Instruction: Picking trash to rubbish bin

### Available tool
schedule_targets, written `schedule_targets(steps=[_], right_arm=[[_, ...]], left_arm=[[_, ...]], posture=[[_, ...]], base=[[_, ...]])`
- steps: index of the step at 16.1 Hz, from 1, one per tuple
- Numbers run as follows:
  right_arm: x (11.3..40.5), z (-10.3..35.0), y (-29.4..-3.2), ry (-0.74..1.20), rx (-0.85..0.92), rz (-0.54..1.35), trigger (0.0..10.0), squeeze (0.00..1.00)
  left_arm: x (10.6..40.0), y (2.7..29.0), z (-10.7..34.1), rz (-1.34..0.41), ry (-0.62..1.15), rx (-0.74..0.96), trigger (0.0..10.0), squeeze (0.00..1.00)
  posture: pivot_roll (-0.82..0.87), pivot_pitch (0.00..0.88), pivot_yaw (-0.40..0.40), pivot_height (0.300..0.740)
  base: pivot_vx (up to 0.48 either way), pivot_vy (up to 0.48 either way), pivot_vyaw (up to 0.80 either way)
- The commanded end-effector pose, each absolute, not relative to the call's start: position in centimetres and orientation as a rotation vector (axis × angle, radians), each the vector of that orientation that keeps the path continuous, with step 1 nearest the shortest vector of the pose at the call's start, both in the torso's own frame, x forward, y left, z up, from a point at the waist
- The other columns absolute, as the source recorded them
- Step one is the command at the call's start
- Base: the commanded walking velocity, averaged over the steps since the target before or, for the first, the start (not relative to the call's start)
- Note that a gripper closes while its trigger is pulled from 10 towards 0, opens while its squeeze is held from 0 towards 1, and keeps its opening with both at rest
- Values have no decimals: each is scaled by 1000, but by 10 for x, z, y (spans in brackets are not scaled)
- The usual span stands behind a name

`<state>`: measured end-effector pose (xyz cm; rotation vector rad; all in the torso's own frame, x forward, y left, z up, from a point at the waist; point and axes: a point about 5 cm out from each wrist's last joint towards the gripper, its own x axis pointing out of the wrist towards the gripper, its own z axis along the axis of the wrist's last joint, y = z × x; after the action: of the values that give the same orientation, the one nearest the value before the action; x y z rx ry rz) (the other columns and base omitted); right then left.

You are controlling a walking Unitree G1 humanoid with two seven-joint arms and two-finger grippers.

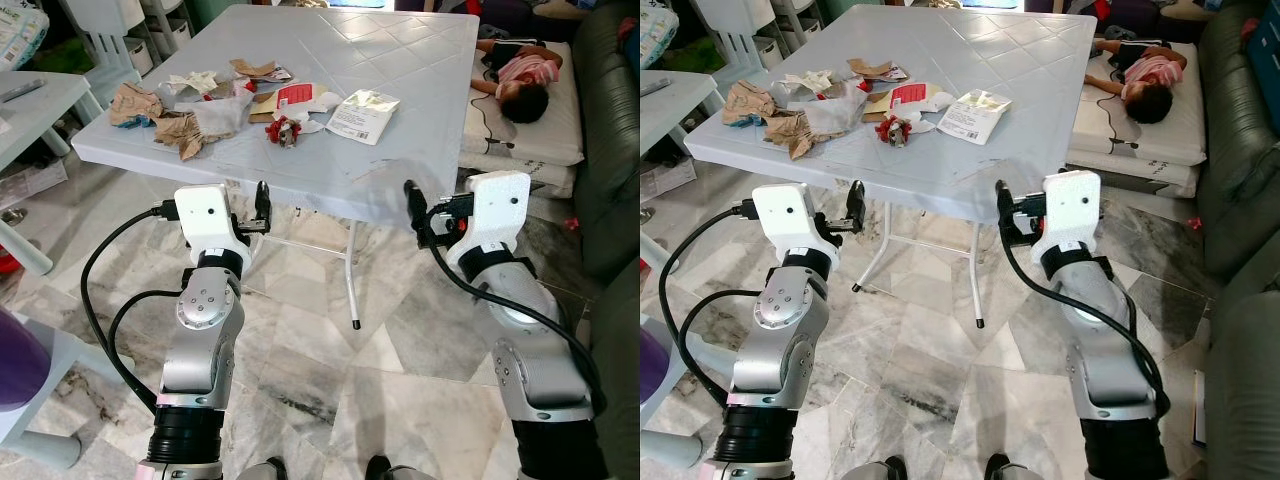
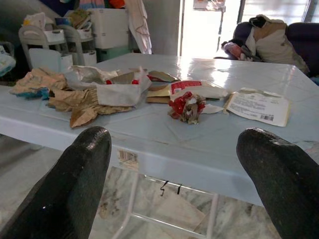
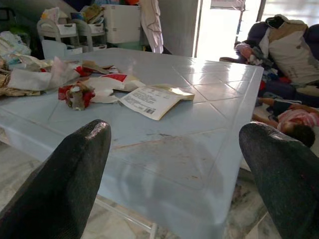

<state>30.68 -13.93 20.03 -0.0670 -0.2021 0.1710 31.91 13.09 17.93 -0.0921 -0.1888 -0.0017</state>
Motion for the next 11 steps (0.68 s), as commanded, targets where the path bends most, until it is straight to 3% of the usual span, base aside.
schedule_targets(steps=[1, 11], right_arm=[[306, 202, -138, -202, -58, 178, 10000, 0], [305, 204, -138, -228, -71, 172, 10000, 0]], left_arm=[[318, 133, 176, 1, -180, -93, 10000, 0], [319, 131, 177, -18, -181, -98, 10000, 0]], posture=[[-42, 167, 13, 740], [-44, 164, 19, 740]], base=[[0, 0, 0], [337, 0, 0]])
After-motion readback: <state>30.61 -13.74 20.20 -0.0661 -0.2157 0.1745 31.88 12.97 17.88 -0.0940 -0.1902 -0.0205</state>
